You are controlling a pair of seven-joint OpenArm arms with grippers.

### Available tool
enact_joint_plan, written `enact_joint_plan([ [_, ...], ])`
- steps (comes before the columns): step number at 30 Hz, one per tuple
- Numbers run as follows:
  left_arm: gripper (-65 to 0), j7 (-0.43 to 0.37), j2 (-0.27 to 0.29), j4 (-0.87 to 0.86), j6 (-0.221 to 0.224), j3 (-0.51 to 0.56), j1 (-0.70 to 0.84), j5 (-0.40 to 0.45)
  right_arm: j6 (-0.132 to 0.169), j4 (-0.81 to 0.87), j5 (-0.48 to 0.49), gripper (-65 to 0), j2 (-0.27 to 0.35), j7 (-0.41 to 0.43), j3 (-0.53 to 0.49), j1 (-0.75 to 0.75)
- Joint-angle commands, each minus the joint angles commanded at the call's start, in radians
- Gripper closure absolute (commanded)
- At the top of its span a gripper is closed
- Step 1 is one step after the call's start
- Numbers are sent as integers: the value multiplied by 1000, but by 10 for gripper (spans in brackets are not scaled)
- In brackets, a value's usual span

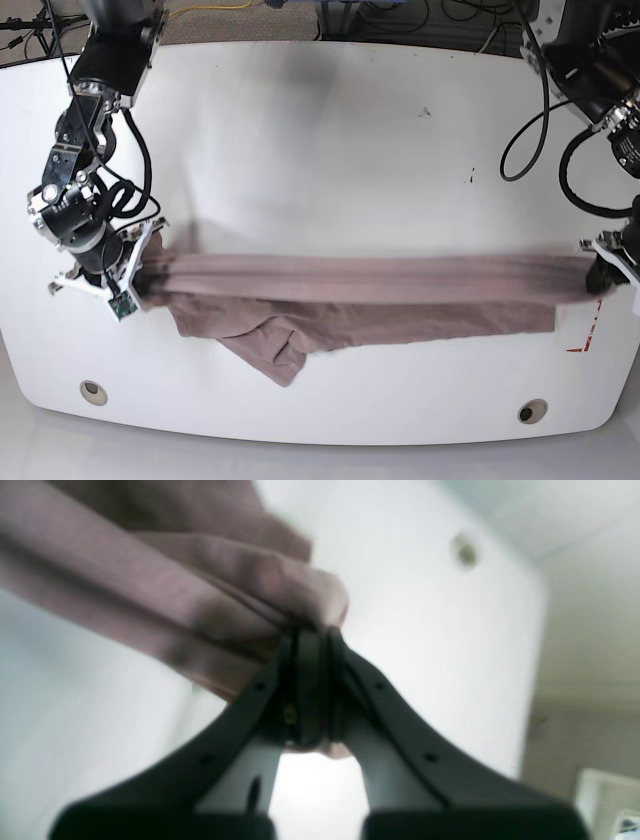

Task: Fold the T-shirt properly
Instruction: 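Swing the held shirt edge over and lay it down flat, then open both grippers and release the shirt edge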

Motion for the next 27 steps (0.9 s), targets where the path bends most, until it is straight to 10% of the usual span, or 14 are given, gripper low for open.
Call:
enact_joint_plan([
  [27,0,0,0,-5,0,-2,420,-12,0,-5,-5,-19,-40,120,23,-420],
])
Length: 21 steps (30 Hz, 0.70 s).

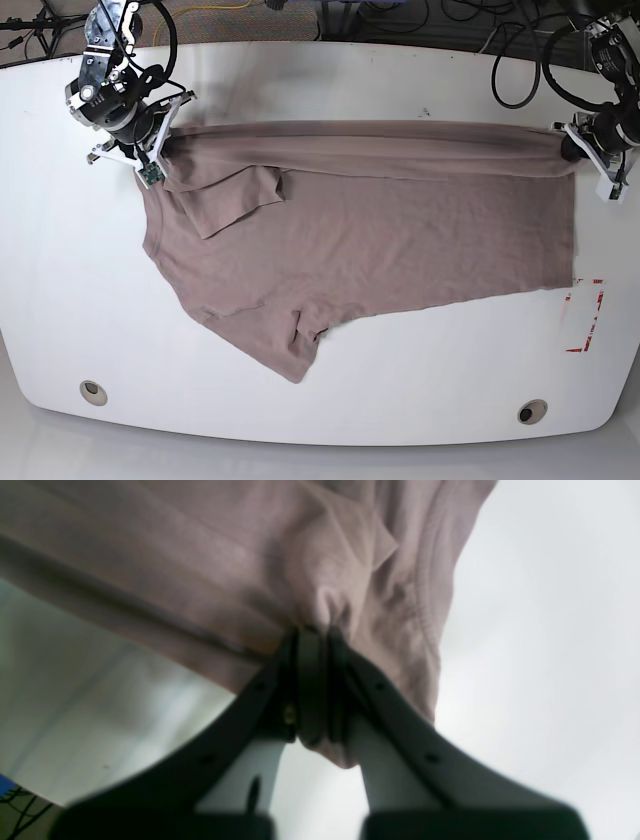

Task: Fold the T-shirt properly
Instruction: 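Open both grippers and release the shirt edge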

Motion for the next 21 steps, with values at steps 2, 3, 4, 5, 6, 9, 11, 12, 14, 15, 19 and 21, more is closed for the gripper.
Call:
enact_joint_plan([
  [2,0,0,0,-2,0,0,12,2,0,0,0,-19,0,0,-3,-8],
  [3,0,0,0,-2,0,0,17,2,0,0,0,-19,0,0,-3,-11],
  [4,0,0,0,-2,0,0,25,2,0,0,0,-19,0,0,-3,-12],
  [5,0,0,0,-2,0,0,31,2,0,-2,0,-19,0,0,-3,-15],
  [6,0,0,0,-2,0,2,35,2,0,-2,0,-19,-2,0,-3,-15],
  [9,0,0,-2,-2,0,6,49,2,0,-2,0,-21,-2,-2,-3,-17],
  [11,0,0,-2,-3,0,8,57,2,0,-2,0,-21,0,-2,-3,-20],
  [12,-4,0,-2,-3,0,8,58,2,0,-2,0,-21,0,-2,-3,-25],
  [14,-78,2,-2,-3,0,8,60,3,0,-2,0,-32,2,-2,-5,-29],
  [15,-113,2,-3,-3,0,8,63,3,0,-2,0,-46,2,-3,-5,-29],
  [19,-310,2,-23,-3,8,9,91,3,0,-2,0,-211,2,-3,-5,-32],
  [21,-407,2,-25,-5,8,9,95,3,0,-2,0,-317,2,-3,-5,-34],
])
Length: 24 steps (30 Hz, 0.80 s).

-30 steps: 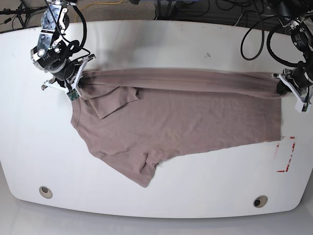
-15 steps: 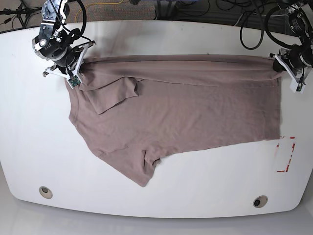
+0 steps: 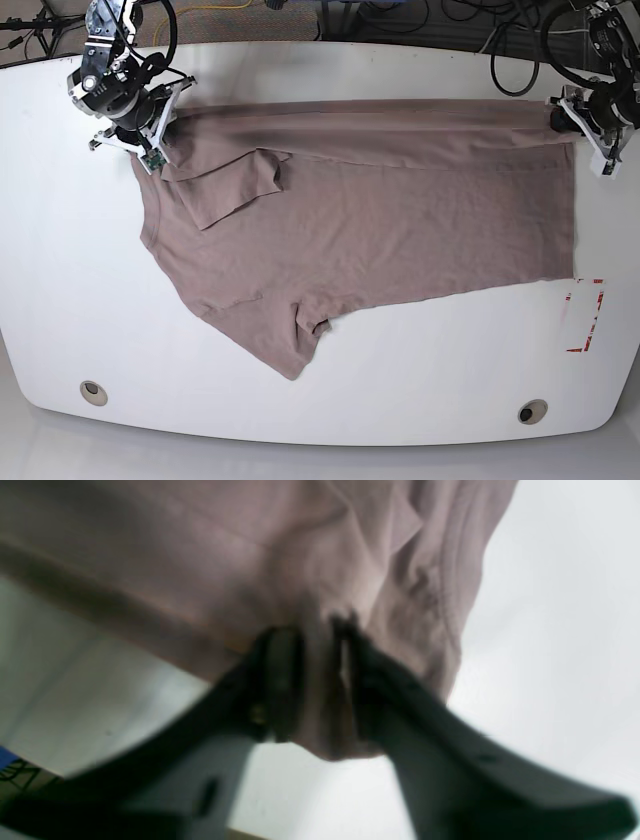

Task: Fold the T-shirt properly
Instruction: 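Open both grippers and release the shirt edge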

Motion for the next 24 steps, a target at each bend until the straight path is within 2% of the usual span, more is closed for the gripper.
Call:
enact_joint_plan([
  [1,-460,0,-2,0,0,-2,6,6,0,0,0,-376,0,0,0,-8],
  [2,-486,0,-6,0,0,-2,14,17,0,0,0,-412,0,0,0,-12],
  [3,-501,2,-12,0,0,-2,20,31,0,2,0,-452,0,0,0,-15],
  [5,-499,2,-18,0,-6,-2,23,60,0,6,0,-490,-5,0,0,-21],
  [8,-500,12,-20,9,-17,-8,29,71,0,31,5,-485,-6,0,8,-26],
  [10,-500,27,-28,11,-48,-17,29,71,0,52,5,-472,-6,-2,9,-29],
  [13,-499,27,-51,20,-140,-91,28,69,0,66,6,-460,-15,-2,37,-40],
  [14,-499,27,-51,31,-157,-112,26,71,0,66,6,-458,-25,-2,51,-31],
  [17,-499,27,-51,81,-157,-120,20,71,0,64,3,-458,-32,-2,100,-8],
  [22,-499,27,-43,160,-157,-61,-52,71,0,61,2,-458,-28,-2,169,26],
  [24,-497,27,-11,158,-157,-31,-95,77,0,60,6,-458,-28,-2,195,51],
])
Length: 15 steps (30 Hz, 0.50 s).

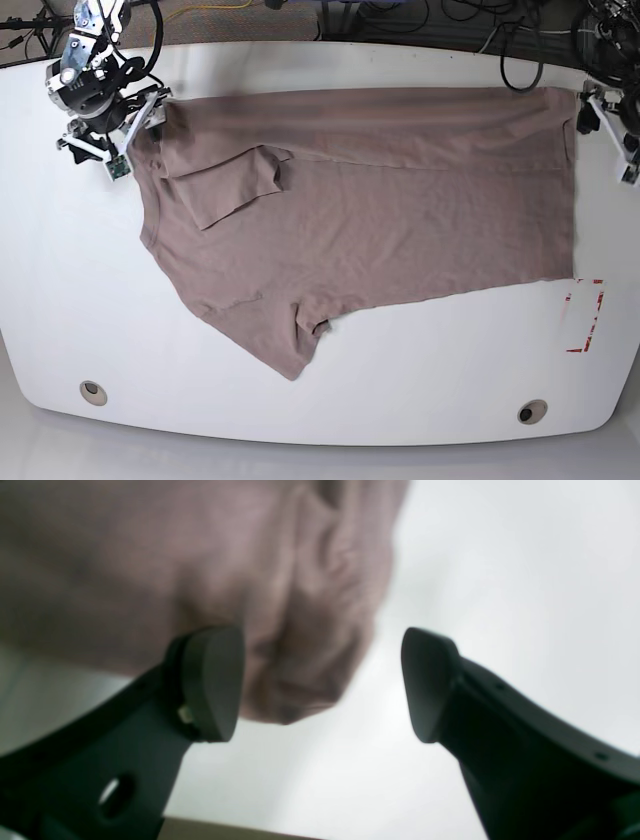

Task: Fold the T-shirt properly
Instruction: 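Open both grippers and release the shirt edge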

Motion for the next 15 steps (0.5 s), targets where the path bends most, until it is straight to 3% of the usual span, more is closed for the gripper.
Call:
enact_joint_plan([
  [5,-497,0,103,-2,0,44,-100,44,0,-12,0,-458,-8,0,6,75],
  [11,-497,-24,172,-3,73,115,-97,192,0,-58,-5,-452,-58,0,8,138],
  [15,-497,-58,176,-3,64,135,-51,308,0,-91,-5,-346,-63,0,12,137],
])
